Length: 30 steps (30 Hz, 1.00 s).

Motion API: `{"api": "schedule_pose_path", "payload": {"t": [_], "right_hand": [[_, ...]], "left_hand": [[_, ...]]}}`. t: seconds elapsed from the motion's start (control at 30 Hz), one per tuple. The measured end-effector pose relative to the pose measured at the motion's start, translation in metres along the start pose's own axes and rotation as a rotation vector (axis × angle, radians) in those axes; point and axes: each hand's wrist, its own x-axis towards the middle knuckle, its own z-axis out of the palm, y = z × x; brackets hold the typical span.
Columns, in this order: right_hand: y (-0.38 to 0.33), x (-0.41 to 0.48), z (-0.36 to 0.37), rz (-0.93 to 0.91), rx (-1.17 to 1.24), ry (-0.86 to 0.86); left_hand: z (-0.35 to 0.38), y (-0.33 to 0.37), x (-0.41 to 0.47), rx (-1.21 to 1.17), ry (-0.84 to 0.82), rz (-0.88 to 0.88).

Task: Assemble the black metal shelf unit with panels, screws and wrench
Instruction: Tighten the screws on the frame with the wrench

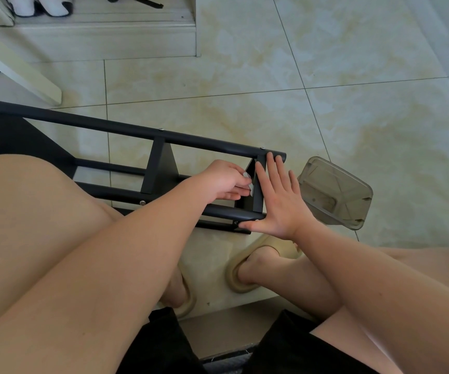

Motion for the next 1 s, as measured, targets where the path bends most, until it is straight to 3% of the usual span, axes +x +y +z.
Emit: {"api": "schedule_pose_path", "payload": {"t": [0.53, 1.0], "right_hand": [[0.0007, 0.0000, 0.0023, -0.001, -0.002, 0.021], [-0.0011, -0.0018, 0.0035, -0.010, -0.013, 0.032]], "left_hand": [[0.0041, 0.0007, -0.0038, -0.037, -0.089, -0.129], [0.0033, -0.0004, -0.0061, 0.133, -0.098, -0.147]]}}
